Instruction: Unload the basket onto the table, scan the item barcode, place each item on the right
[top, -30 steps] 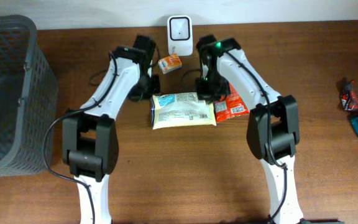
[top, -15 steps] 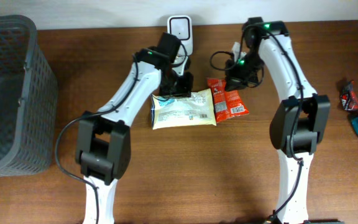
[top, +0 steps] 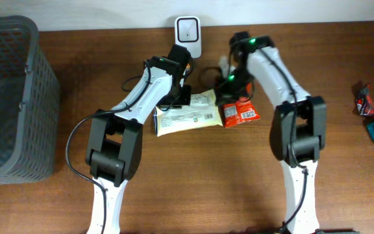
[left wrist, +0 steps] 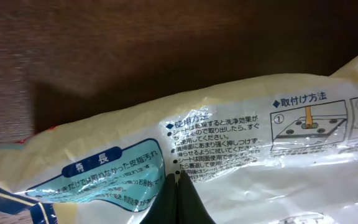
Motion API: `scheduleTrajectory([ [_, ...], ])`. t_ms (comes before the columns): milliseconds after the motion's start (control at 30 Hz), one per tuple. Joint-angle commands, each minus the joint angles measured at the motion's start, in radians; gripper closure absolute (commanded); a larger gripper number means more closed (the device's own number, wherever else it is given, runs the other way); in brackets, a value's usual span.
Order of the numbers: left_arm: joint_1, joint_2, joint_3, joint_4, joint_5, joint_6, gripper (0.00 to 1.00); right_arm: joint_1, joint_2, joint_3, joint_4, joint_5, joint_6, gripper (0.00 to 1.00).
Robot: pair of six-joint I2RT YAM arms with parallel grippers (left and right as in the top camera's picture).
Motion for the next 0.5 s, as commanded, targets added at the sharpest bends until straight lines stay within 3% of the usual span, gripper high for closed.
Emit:
scheduleTrajectory([
  [0, 0.008, 0.008, -0.004, -0.013, -0.045, -0.003, 1.00, 0.063, -0.001, -0.107, 0.087, 0.060, 0.105, 0.96],
  [267, 0.013, 0.006, 0.008, -0.041, -0.052, -0.002, 1.00, 0.080, -0.001, -0.269, 0.216, 0.200, 0.233, 0.96],
  [467, 0.079, -0.013, 0.114, -0.175, -0.153, -0.003, 1.00, 0.069, -0.001, -0.279, 0.209, 0.243, 0.237, 0.96],
])
